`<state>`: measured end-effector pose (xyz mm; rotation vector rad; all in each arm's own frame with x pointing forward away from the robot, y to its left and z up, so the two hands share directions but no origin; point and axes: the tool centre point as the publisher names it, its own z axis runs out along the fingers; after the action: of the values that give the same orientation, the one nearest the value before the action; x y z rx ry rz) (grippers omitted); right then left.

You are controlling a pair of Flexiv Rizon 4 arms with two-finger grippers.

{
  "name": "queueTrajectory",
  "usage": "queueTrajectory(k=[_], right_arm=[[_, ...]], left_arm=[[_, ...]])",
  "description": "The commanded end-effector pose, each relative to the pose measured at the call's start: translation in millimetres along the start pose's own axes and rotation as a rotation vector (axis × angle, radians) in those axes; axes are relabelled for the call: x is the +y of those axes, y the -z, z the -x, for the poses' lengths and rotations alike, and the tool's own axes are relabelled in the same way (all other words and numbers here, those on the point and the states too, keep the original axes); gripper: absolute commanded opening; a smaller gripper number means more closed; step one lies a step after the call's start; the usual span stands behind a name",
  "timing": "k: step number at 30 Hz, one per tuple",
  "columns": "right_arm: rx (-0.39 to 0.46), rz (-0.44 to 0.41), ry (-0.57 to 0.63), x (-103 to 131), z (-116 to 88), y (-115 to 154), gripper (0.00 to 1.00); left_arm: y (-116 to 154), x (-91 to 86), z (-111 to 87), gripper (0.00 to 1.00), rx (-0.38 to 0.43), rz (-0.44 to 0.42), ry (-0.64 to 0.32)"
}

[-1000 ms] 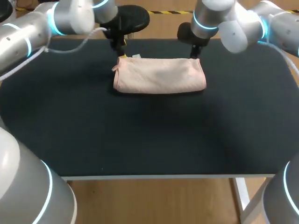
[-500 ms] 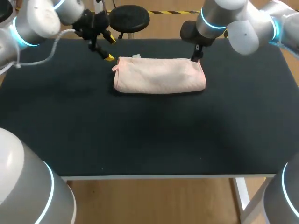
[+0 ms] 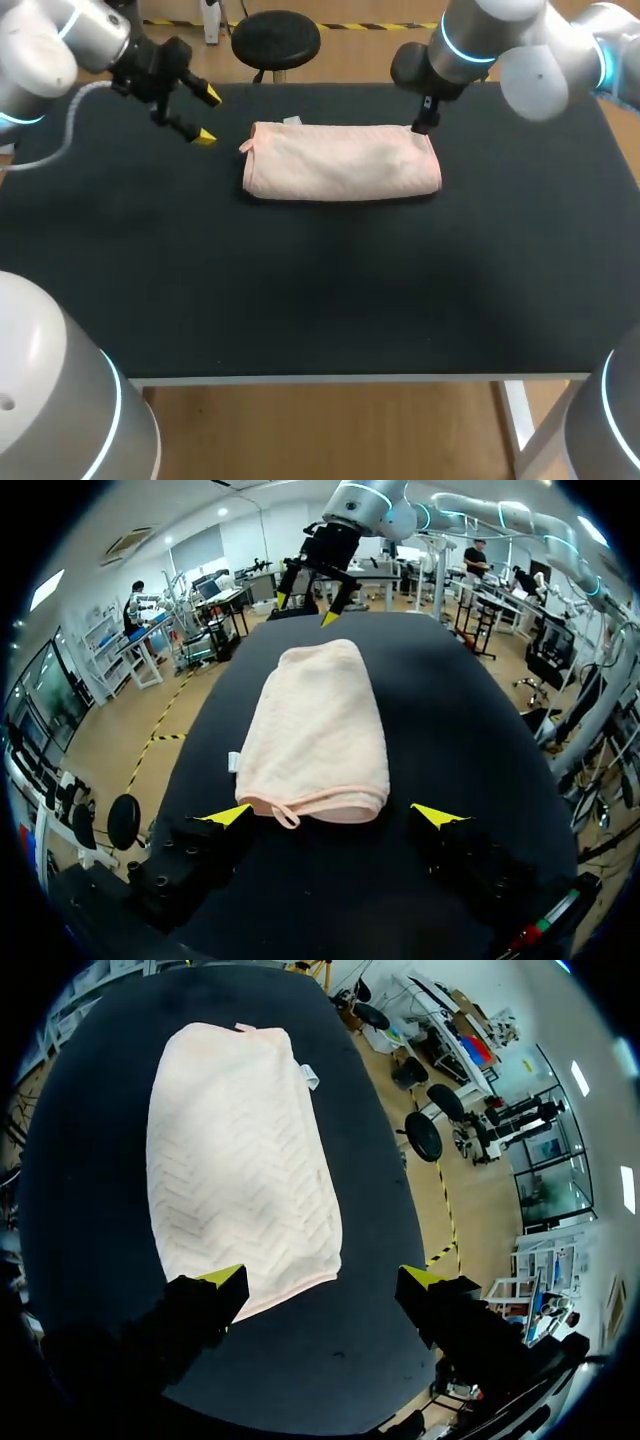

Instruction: Fold the towel

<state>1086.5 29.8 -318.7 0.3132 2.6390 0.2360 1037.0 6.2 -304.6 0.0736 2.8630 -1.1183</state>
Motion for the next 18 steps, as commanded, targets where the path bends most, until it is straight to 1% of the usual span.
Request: queueTrajectory(k=[1, 4, 6, 7, 18], right_arm=[[-0.001, -0.002, -0.002, 0, -2, 6, 1.00], [0.000, 0.007, 0.005, 1, -2, 9, 1.00], [-0.002, 0.007, 0.052, 2, -4, 13, 1.00], [0.002, 0.019, 0.105, 2, -5, 17, 1.00], [0.002, 0.019, 0.105, 2, -5, 17, 1.00]], left_arm=[[3, 3.8, 0.4, 1.00, 0.017, -0.005, 0.002], [4, 4.7, 0.5, 1.00, 0.022, -0.003, 0.003], [5, 5.2, 0.4, 1.00, 0.027, 0.014, 0.000], [5, 5.2, 0.4, 1.00, 0.027, 0.014, 0.000], [5, 5.2, 0.4, 1.00, 0.027, 0.014, 0.000]])
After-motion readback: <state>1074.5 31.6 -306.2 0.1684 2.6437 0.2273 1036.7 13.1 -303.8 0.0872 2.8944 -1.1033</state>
